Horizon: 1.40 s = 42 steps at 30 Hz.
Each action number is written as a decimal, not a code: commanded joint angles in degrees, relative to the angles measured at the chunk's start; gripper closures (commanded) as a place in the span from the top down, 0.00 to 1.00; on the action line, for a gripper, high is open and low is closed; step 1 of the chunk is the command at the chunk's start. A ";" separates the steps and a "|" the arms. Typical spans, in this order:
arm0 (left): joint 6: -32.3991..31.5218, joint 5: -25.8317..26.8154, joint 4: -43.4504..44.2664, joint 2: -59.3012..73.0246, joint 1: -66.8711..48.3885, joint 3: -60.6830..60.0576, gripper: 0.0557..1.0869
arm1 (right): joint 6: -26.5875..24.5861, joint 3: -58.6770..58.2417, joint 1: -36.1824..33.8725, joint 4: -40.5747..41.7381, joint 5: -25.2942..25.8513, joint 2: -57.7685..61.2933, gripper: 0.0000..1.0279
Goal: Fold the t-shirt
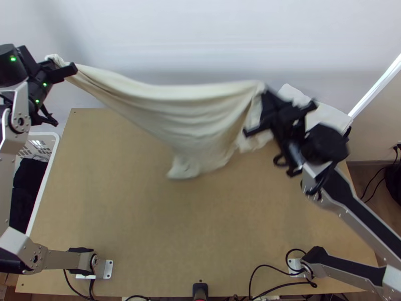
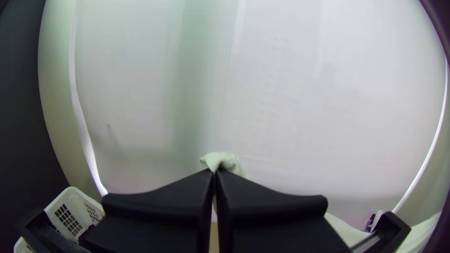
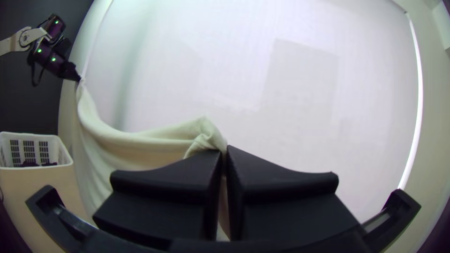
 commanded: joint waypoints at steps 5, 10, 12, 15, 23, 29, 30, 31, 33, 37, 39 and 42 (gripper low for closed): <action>-0.04 0.40 -3.92 -3.45 0.47 1.16 0.04 | -3.49 10.79 -1.27 -3.54 2.14 5.59 0.03; -0.04 3.39 -5.41 -9.60 1.62 -13.78 0.04 | -3.23 4.90 2.69 -6.88 4.69 1.90 0.03; 0.04 7.43 -7.08 -12.77 1.79 -21.69 0.04 | -3.14 1.12 4.53 -7.76 5.74 -0.39 0.03; 1.19 11.82 -10.25 -17.34 1.18 -32.07 0.04 | -0.85 -2.92 6.73 -11.71 7.06 -3.73 0.03; 8.66 15.78 -21.15 -23.93 0.30 -46.30 0.04 | 9.60 -10.75 10.77 -29.38 7.06 -12.25 0.03; 13.84 15.87 -28.53 -26.22 -7.17 -54.30 0.04 | 10.66 -19.97 16.31 -36.06 6.97 -19.63 0.03; 13.75 15.87 -29.14 -26.66 -9.72 -54.92 0.04 | 11.36 -20.68 17.36 -37.11 6.97 -20.34 0.03; 13.67 15.95 -30.46 -27.01 -11.48 -55.53 0.04 | 12.33 -21.12 18.24 -38.34 6.97 -20.86 0.03; 13.58 15.87 -31.96 -27.18 -17.10 -57.38 0.04 | 13.47 -21.64 19.30 -40.37 6.62 -21.22 0.03; 13.58 15.95 -33.01 -27.53 -23.70 -59.05 0.30 | 14.44 -21.91 19.56 -41.07 6.18 -21.04 0.03; 14.98 17.80 -36.53 -27.62 -25.37 -59.66 0.70 | 14.35 -21.82 19.47 -41.16 6.18 -20.86 0.03; 20.96 22.28 -43.82 -27.53 -25.28 -60.10 0.95 | 14.09 -21.91 19.39 -41.33 6.18 -20.78 0.03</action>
